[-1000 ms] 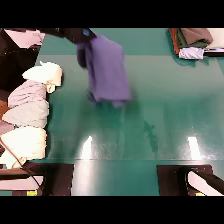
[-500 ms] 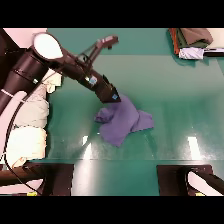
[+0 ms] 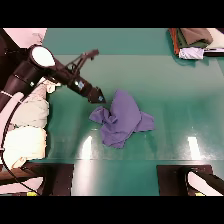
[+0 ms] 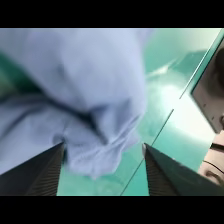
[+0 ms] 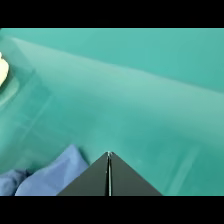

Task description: Fold the shirts.

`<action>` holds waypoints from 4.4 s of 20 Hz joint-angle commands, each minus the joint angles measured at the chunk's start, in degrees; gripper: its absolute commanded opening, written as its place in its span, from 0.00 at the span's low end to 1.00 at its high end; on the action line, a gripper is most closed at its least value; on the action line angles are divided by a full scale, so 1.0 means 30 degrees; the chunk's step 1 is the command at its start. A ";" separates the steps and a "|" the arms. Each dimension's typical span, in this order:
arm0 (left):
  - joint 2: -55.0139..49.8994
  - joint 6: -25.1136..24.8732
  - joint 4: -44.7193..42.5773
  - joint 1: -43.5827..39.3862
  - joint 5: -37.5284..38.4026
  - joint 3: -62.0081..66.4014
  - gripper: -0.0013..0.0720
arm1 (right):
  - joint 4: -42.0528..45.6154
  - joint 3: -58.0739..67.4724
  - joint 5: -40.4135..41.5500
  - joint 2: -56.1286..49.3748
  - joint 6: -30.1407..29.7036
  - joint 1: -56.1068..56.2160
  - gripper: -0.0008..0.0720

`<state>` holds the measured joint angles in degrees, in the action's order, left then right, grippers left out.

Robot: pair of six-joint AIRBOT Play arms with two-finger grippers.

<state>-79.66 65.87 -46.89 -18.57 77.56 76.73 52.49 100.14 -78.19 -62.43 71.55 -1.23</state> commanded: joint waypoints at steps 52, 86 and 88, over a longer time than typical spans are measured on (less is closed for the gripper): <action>0.6477 0.1042 -0.6382 0.3388 -0.2688 1.0790 0.05 | 0.6535 -0.4342 0.3738 0.3483 0.0852 0.0401 0.03; 0.2047 0.3045 0.0474 -0.1137 -0.6222 -0.7621 0.68 | 0.6368 -0.5683 -0.0845 0.0576 0.1880 0.0401 0.03; 0.2047 0.3104 0.0503 -0.2288 -0.7242 -0.8342 0.68 | 0.6433 -0.5683 -0.0794 0.0816 0.2193 0.0328 0.03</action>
<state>-73.73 75.72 -48.42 -20.21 61.01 56.55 71.64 83.15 -81.14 -61.10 77.32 0.51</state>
